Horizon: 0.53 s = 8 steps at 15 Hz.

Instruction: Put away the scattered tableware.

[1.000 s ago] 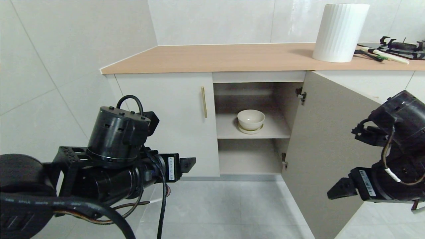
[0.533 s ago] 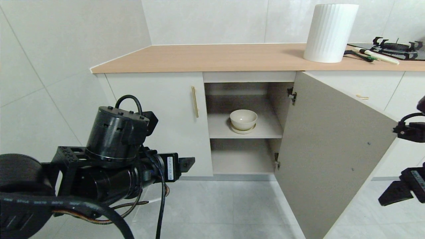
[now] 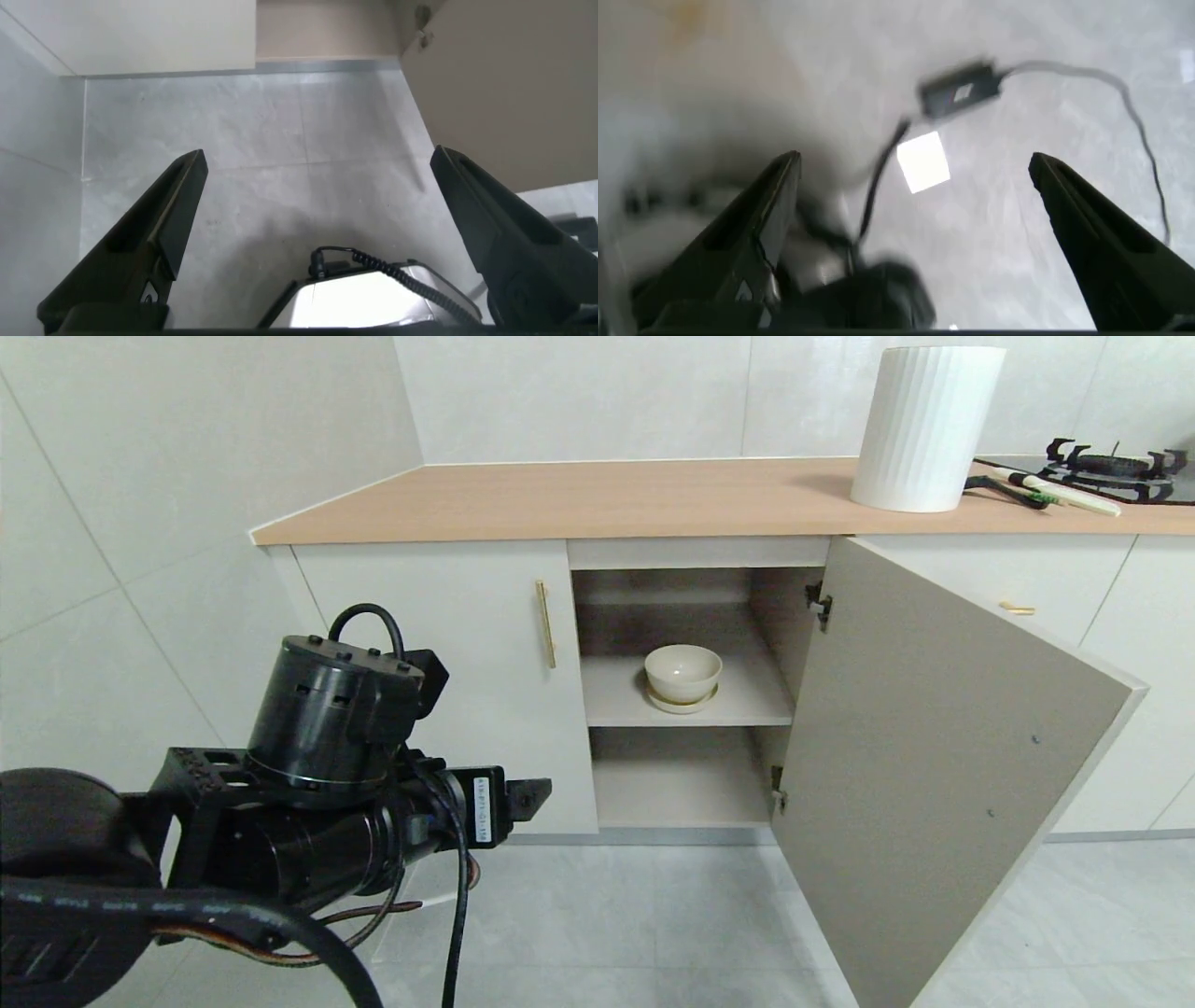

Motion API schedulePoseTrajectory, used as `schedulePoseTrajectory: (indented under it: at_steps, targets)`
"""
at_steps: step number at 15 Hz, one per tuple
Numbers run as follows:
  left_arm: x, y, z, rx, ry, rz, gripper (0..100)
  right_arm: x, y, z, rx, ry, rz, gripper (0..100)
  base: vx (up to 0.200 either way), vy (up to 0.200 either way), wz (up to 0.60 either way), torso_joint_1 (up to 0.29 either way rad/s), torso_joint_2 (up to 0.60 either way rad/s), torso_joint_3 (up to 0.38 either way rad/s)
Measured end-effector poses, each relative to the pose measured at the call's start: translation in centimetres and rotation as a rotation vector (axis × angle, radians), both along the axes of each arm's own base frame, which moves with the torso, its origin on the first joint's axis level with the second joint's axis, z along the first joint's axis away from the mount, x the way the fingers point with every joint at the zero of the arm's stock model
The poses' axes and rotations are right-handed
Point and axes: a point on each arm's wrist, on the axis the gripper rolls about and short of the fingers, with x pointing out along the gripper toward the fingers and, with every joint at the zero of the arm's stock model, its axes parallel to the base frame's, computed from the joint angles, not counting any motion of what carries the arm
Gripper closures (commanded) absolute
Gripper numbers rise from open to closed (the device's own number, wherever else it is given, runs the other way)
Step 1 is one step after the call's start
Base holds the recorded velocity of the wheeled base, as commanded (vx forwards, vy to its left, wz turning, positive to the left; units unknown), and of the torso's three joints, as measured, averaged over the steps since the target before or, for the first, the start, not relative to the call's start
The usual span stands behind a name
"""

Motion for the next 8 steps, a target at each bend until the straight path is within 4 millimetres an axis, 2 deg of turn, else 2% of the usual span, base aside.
schedulePoseTrajectory:
  at_steps: [4, 8]
  targets:
    - [0.0, -0.1, 0.0, -0.002, -0.001, -0.001, 0, 4.3, -2.1, -1.9, 0.024, -0.041, -0.075, 0, 0.000, 0.000, 0.00, 0.000, 0.00, 0.000]
    - [0.0, 0.0, 0.1, -0.002, -0.001, -0.001, 0, 9.3, -1.0, -5.6, 0.077, -0.155, -0.052, 0, 0.000, 0.000, 0.00, 0.000, 0.00, 0.000]
